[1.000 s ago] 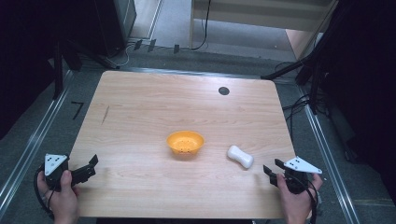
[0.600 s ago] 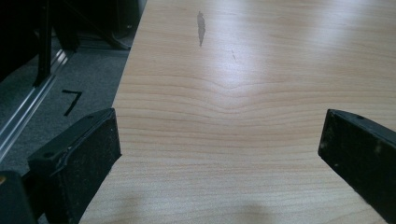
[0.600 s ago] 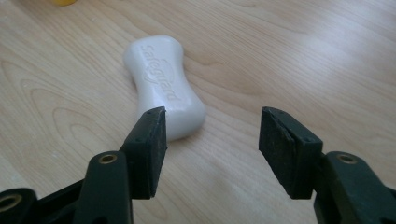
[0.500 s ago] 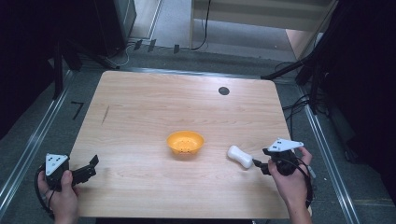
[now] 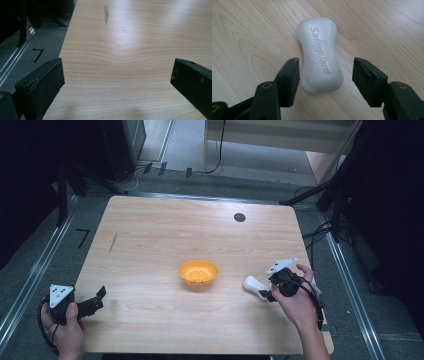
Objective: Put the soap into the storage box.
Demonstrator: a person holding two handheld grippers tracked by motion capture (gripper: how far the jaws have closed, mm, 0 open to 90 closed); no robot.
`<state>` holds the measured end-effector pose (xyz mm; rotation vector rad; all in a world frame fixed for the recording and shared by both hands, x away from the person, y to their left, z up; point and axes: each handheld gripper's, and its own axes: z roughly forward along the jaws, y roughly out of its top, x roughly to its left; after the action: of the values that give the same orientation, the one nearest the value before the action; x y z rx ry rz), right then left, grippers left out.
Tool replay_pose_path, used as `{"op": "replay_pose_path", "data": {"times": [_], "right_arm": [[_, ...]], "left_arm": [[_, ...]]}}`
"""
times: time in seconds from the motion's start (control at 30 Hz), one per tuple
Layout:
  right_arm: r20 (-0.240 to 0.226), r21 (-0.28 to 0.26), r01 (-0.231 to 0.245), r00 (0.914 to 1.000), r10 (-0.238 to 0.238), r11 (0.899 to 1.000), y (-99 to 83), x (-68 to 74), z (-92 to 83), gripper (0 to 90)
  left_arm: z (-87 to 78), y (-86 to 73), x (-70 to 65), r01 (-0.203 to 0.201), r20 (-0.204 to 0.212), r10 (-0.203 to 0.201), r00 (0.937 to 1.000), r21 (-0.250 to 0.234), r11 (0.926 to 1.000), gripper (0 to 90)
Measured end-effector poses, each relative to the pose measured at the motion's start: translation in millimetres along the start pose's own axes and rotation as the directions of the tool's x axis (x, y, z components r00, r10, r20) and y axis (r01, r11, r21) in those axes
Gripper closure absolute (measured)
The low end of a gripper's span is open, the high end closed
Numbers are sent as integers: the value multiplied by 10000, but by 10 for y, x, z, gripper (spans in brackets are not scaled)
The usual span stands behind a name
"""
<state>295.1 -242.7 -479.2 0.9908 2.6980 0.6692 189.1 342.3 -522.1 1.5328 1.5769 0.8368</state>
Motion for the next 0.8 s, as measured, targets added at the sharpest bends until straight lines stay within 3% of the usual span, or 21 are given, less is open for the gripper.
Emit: {"op": "replay_pose_path", "data": {"times": [0.1,0.2,0.47,0.8], "right_arm": [[-253,552,2,9997,12,9985,103,-3,72,399],[-226,890,67,9997,-47,9960,145,0,119,395],[-337,1368,107,9994,-61,9905,266,23,209,394],[-431,2154,68,9991,26,9765,367,38,323,400]], "left_arm": [[-1,0,0,-38,-5,38,10000,15,10000,0],[0,0,-8,-49,-31,49,10000,14,10000,0],[-2,0,-6,-64,-7,64,10000,25,10000,0],[0,1,-7,-84,17,84,10000,27,10000,0]]}}
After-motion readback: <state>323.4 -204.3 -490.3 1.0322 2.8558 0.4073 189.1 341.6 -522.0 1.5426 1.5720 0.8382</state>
